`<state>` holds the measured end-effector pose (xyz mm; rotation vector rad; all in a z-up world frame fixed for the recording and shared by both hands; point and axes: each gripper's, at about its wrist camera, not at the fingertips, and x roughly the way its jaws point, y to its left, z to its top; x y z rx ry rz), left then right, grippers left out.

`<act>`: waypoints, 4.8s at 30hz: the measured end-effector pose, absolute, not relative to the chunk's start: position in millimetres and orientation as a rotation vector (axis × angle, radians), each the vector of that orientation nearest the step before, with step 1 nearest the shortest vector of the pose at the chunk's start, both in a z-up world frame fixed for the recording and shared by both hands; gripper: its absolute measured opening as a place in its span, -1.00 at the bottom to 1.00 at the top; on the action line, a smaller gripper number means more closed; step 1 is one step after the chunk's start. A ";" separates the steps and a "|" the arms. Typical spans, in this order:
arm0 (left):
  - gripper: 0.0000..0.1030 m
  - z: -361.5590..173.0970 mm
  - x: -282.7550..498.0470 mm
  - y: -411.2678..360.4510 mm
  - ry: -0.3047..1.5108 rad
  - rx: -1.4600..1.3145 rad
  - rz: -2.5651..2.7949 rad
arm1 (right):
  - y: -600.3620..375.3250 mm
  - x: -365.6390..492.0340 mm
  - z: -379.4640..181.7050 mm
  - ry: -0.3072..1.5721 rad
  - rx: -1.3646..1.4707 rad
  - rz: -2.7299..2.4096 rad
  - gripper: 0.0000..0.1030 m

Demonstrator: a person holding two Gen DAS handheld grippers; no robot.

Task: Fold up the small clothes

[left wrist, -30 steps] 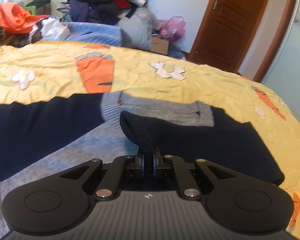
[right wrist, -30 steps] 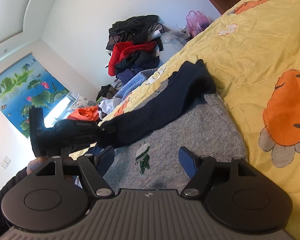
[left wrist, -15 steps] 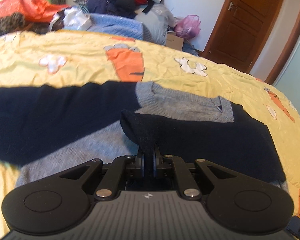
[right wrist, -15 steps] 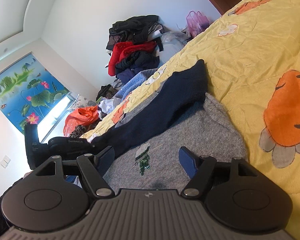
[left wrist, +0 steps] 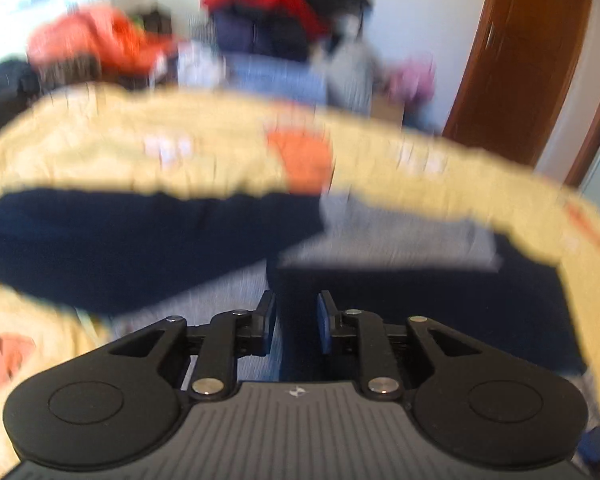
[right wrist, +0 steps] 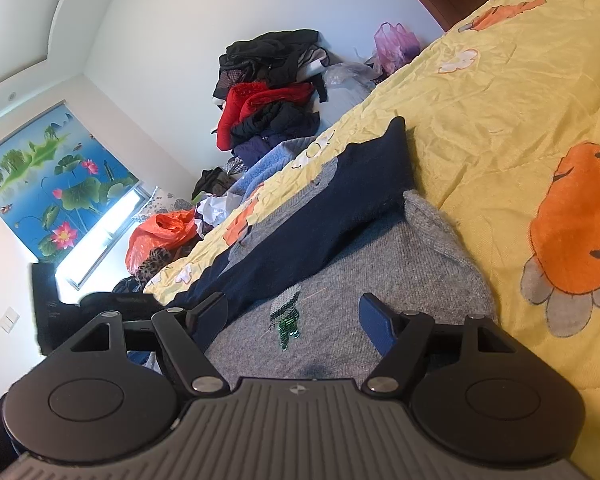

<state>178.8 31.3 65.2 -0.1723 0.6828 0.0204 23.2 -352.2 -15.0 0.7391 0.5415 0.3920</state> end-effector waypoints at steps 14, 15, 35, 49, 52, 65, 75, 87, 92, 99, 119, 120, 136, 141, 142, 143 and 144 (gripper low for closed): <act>0.28 17.6 205.8 -10.8 0.736 -0.135 -0.083 | -298.4 181.3 29.9 0.751 0.160 0.258 0.65; 0.29 15.1 204.0 -11.1 0.730 -0.113 -0.094 | -293.4 184.5 20.0 0.762 0.112 0.239 0.68; 0.40 52.4 142.3 312.3 0.324 -0.787 0.355 | -280.1 170.0 2.9 0.662 -0.020 0.217 0.91; 0.40 -0.7 153.5 453.9 0.423 -0.966 0.617 | -282.6 169.4 3.5 0.659 0.003 0.222 0.92; 0.38 -7.8 162.6 460.9 0.449 -0.940 0.649 | -283.3 169.4 3.5 0.658 0.006 0.224 0.92; -0.93 16.2 181.8 437.5 0.482 -0.684 0.745 | -291.2 169.4 4.3 0.648 0.068 0.244 0.93; -0.95 100.0 195.4 209.2 0.300 -0.144 0.341 | -294.0 169.0 4.6 0.643 0.093 0.251 0.93; -0.94 10.9 167.5 21.9 0.559 -0.063 -0.037 | -297.8 168.1 5.4 0.637 0.121 0.258 0.93; -0.94 14.3 159.9 33.1 0.516 -0.124 -0.050 | -297.1 168.0 5.7 0.638 0.115 0.256 0.93; -0.93 17.8 152.7 32.9 0.475 -0.161 -0.071 | -277.4 166.4 41.3 0.682 0.381 0.332 0.84; -0.93 21.7 138.6 49.6 0.359 -0.270 -0.108 | -169.5 224.7 -12.7 1.164 1.062 0.666 0.15; -0.93 21.5 138.6 49.7 0.360 -0.271 -0.111 | -172.0 224.4 -11.7 1.159 1.047 0.659 -0.07; 0.42 17.5 145.7 61.6 0.413 -0.349 -0.095 | -228.7 244.0 36.1 1.013 0.738 0.557 -0.57; 0.71 17.5 144.7 70.2 0.396 -0.397 -0.063 | -267.2 256.0 40.3 1.073 0.650 0.533 -0.57; 0.71 17.6 145.3 70.4 0.397 -0.397 -0.063 | -274.1 258.2 43.6 1.074 0.615 0.512 -0.57; 0.71 18.0 145.5 71.0 0.395 -0.397 -0.064 | -281.1 259.6 46.9 1.075 0.588 0.501 -0.57; 0.71 18.1 145.9 71.2 0.395 -0.397 -0.064 | -288.2 261.4 50.2 1.076 0.568 0.495 -0.57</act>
